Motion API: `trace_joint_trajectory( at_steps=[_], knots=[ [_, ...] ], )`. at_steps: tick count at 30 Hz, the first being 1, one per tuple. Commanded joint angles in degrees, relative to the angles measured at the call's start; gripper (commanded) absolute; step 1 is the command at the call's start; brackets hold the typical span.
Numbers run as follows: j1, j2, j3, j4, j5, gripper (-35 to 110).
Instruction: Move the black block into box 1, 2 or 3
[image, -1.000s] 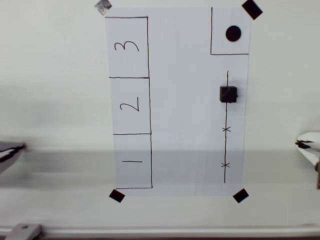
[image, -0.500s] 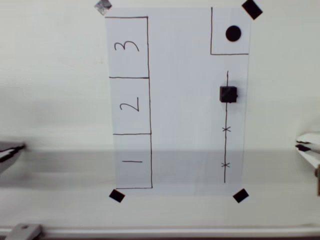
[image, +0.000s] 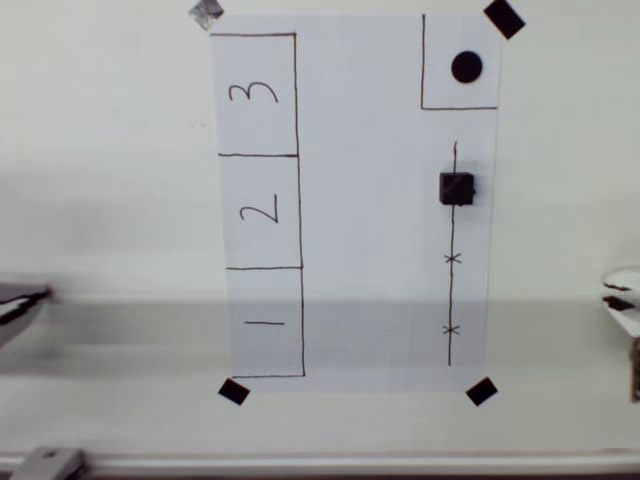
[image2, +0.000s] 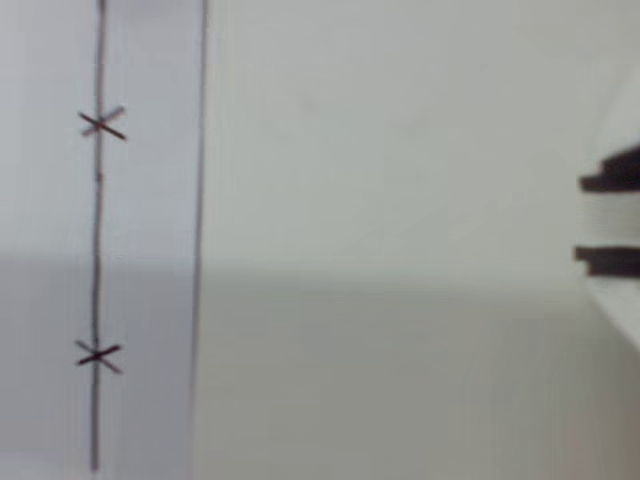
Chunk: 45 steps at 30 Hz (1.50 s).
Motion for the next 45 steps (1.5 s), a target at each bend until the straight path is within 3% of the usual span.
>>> trace_joint_trajectory(
  at_steps=[1,16,31,45],
  knots=[
    [-0.3,-5.5,-8.9,-1.1,0.9,8],
    [6.5,-36.6,-36.6,-6.4,2.6,22],
    [17.5,-57.3,-54.1,-6.4,-14.8,23],
    [18.5,-71.5,-64.2,-6.3,-16.8,23]
  ],
)
